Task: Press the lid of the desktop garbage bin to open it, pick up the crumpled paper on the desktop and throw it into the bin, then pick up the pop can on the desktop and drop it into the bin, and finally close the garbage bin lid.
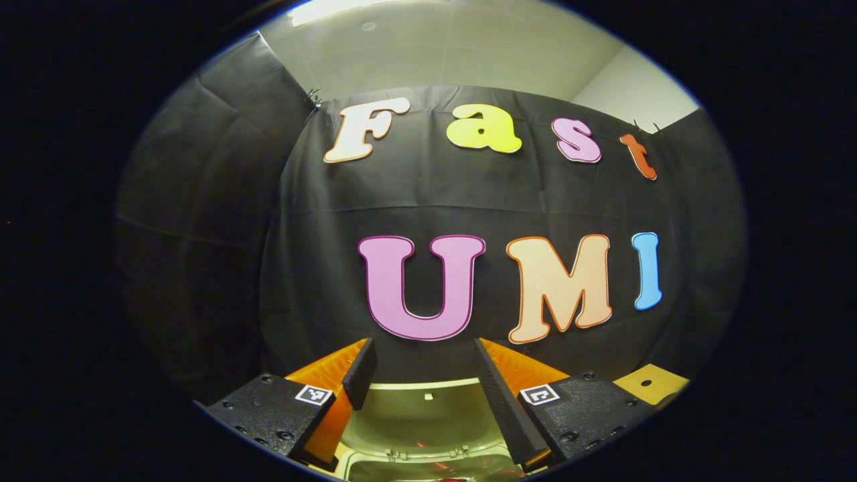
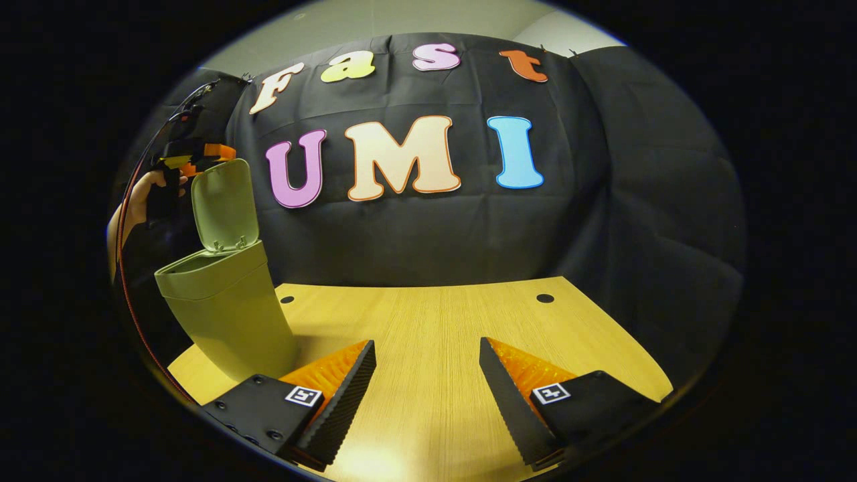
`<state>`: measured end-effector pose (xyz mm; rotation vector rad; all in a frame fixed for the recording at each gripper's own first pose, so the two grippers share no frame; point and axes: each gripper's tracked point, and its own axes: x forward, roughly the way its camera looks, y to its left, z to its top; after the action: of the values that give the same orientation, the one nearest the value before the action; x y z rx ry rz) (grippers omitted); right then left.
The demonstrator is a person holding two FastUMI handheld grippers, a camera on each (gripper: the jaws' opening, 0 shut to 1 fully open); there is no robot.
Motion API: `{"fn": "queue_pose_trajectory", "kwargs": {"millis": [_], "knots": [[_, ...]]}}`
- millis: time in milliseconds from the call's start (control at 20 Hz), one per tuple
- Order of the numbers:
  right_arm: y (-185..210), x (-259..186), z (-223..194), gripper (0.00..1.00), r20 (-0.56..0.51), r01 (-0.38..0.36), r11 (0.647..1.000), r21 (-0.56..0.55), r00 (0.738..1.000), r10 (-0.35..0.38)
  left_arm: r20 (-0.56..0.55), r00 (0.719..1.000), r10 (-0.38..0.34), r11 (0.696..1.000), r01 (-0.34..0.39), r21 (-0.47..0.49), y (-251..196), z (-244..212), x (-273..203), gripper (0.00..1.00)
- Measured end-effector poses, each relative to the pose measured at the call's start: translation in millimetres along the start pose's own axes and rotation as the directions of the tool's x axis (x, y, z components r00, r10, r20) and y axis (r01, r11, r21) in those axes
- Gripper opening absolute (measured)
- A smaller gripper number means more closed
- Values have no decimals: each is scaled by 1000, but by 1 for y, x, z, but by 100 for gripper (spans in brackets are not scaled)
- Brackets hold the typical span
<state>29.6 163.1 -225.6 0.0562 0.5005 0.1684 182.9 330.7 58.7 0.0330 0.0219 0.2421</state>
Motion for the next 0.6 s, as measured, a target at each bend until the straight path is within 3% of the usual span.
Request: {"fn": "queue_pose_trajectory", "kwargs": {"millis": [600], "knots": [[-6, 2, 36, 98, 35, -166, 984, -58, 985, 168, -74, 996, 55, 998, -56, -7, -10, -37, -98, 87]]}}
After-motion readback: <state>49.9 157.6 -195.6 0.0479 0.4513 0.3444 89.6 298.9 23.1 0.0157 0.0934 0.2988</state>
